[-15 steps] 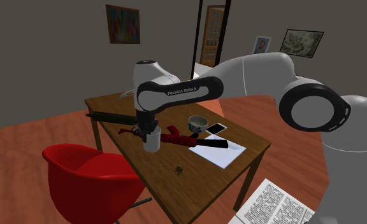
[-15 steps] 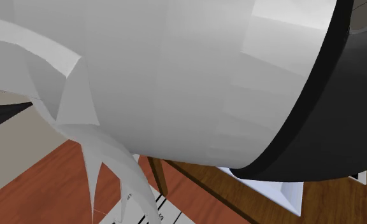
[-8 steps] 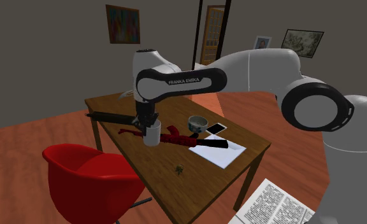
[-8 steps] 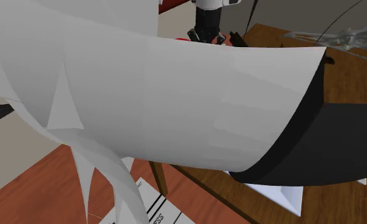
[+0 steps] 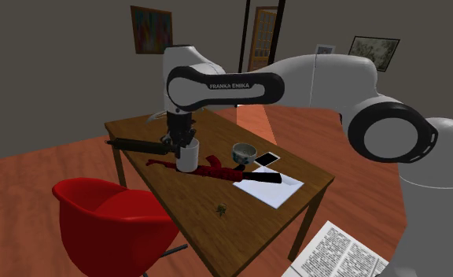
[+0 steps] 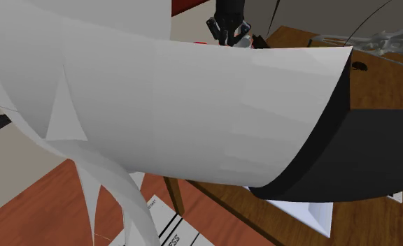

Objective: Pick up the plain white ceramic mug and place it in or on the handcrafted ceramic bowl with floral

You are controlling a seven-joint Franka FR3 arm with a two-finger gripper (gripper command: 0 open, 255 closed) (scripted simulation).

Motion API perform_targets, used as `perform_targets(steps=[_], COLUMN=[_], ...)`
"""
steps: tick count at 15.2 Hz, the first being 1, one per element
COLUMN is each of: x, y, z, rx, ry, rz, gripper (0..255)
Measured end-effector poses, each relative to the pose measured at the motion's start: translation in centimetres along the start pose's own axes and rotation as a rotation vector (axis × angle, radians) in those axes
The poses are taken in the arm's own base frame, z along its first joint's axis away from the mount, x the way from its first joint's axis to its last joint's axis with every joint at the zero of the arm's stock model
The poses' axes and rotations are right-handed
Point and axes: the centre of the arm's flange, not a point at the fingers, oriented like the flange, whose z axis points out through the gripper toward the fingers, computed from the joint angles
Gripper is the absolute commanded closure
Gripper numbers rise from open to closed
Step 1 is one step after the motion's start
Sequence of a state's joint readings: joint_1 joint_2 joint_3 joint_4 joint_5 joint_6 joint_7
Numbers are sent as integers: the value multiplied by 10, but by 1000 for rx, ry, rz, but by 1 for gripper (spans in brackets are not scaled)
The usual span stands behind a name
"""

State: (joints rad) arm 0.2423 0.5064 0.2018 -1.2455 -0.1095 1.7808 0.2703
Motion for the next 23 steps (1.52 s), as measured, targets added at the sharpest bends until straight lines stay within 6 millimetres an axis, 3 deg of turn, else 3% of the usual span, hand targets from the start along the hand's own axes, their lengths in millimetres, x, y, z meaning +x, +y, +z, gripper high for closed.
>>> perform_targets(steps=[3, 6, 23], x=[0, -3, -8], y=[0, 27, 248], z=[-15, -21, -37], rx=[0, 0, 0], ry=[0, 0, -1], rz=[0, 1, 2], gripper=[255, 255, 255])
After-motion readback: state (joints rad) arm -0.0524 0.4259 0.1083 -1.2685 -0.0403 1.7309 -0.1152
